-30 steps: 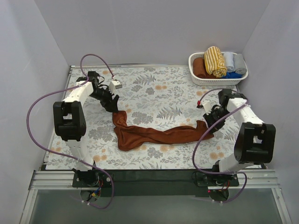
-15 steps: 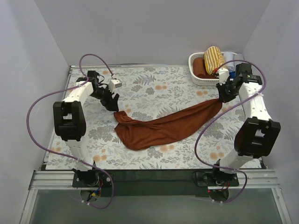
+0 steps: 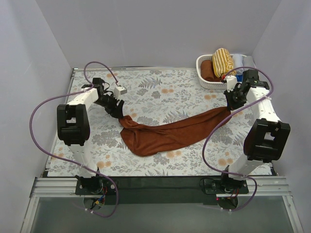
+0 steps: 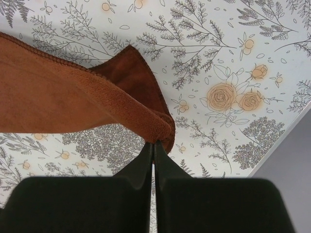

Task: Roll the towels
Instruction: Flatten the towel

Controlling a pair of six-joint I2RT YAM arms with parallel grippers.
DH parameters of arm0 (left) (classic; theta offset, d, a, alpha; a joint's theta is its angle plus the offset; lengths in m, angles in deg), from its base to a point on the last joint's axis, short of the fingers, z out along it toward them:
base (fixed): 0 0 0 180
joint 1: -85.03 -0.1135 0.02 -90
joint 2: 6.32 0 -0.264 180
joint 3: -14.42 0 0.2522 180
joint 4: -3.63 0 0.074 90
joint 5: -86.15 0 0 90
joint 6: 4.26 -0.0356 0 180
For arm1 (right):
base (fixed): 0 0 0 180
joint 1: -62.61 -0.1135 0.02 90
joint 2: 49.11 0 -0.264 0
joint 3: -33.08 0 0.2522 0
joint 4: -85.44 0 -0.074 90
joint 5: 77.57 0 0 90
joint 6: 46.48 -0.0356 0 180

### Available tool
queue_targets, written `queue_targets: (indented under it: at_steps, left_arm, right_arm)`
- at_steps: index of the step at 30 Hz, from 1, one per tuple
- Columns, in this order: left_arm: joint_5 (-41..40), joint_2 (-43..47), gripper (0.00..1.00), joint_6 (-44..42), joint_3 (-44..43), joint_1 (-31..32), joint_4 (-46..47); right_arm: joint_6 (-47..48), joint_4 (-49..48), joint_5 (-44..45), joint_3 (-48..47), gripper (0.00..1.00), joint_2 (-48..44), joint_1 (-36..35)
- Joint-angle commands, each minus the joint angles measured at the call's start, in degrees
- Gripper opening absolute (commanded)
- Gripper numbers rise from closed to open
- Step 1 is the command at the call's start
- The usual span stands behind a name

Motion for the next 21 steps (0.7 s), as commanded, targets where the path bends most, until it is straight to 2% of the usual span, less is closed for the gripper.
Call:
queue_targets:
  at_steps: [1,7,11,12,14,16,21]
  left_arm:
    - [-1.17,3.68,0.51,3.44,3.23,-0.4,-0.06]
    - [-3.28,4.04,0.44,9.59,6.93,-0.4,2.4]
    - [-1.62,3.33,0.19,11.62,5.45,-0.4,2.05]
    - [-1.35,3.85,0.09,12.06,4.4,-0.49,2.57]
    - [0.4,4.56,0.0,13.46,3.25,-0.75,3.1]
    - [2.25,5.61,0.0,14.52,0.62,-0.75,3.46]
    - [8.22,6.93,0.0,19.69,-6.85,-5.4,3.54]
  right_arm:
    - [-0.43,-1.13,0.23,0.33,0.01,-1.49,-0.01]
    - [-0.34,-1.13,-0.12,0.07,0.01,-1.23,-0.01]
    - [-0.16,-1.13,0.05,-0.2,0.01,-1.75,-0.01]
    - [-0.16,-1.22,0.14,-0.2,0.01,-1.93,-0.01]
    - [-0.07,-1.31,-0.04,-0.28,0.01,-2.37,-0.01]
    - [-0.25,-1.57,-0.12,-0.81,0.01,-2.54,-0.01]
    - [-1.48,-2.27,-0.73,-5.99,0.01,-2.28,0.34]
